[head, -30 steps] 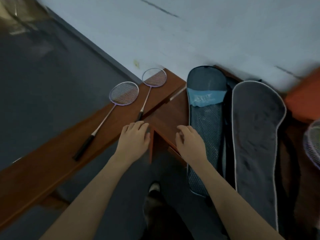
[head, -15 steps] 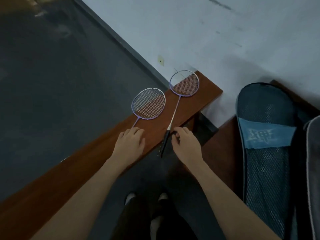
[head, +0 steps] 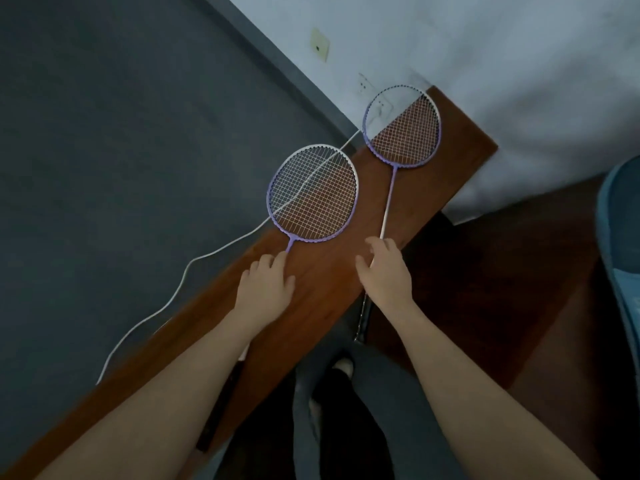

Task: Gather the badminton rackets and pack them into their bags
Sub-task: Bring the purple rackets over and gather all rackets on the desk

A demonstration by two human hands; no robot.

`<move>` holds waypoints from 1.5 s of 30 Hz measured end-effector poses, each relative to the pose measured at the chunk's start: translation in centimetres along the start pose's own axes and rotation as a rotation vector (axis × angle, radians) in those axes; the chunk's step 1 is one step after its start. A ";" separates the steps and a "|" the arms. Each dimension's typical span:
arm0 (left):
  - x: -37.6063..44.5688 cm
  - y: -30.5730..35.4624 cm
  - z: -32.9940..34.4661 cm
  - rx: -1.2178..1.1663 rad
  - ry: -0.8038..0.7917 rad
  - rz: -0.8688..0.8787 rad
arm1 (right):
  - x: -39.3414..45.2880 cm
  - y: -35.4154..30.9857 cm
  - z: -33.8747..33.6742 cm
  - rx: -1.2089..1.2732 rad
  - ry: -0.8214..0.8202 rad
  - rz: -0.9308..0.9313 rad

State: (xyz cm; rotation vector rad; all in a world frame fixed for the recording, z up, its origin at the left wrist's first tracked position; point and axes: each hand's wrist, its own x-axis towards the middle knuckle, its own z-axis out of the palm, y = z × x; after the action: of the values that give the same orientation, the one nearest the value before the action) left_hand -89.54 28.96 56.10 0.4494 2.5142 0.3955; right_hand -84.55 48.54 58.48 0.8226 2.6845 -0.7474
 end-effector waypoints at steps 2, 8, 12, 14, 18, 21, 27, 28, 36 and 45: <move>1.6 -0.8 1.4 -0.002 -0.012 -0.011 | 1.5 1.0 1.2 -0.043 0.010 0.080; 5.3 -2.6 5.5 -0.012 -0.073 -0.037 | 4.7 4.4 5.2 -0.113 0.037 0.231; 6.4 -3.3 6.8 -0.045 -0.077 -0.039 | 6.0 5.3 7.4 -0.091 0.051 0.301; 6.9 -3.7 7.3 -0.115 -0.059 -0.053 | 6.5 5.5 8.2 -0.059 0.093 0.326; 6.4 -3.7 7.8 -0.232 0.000 -0.020 | 7.0 6.2 9.1 -0.007 0.144 0.282; 5.3 -3.3 7.5 -0.314 0.069 0.012 | 6.4 6.1 9.1 0.107 0.159 0.248; 3.2 -0.6 4.0 -0.424 0.199 0.214 | 2.0 4.6 6.0 0.131 0.239 0.153; 2.8 0.2 3.0 -0.430 0.220 0.241 | 1.0 4.2 5.3 0.126 0.255 0.130; -1.8 7.0 -5.5 -0.447 0.363 0.463 | -7.1 1.2 -3.3 0.202 0.461 0.036; -9.6 17.1 -12.0 -0.416 0.441 0.741 | -17.2 1.5 -14.1 0.243 0.792 0.012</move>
State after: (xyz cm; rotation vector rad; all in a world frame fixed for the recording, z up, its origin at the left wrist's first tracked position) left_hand -84.73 38.39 76.46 1.2226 2.4700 1.3945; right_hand -70.67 49.35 75.95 1.4440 3.2892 -0.8989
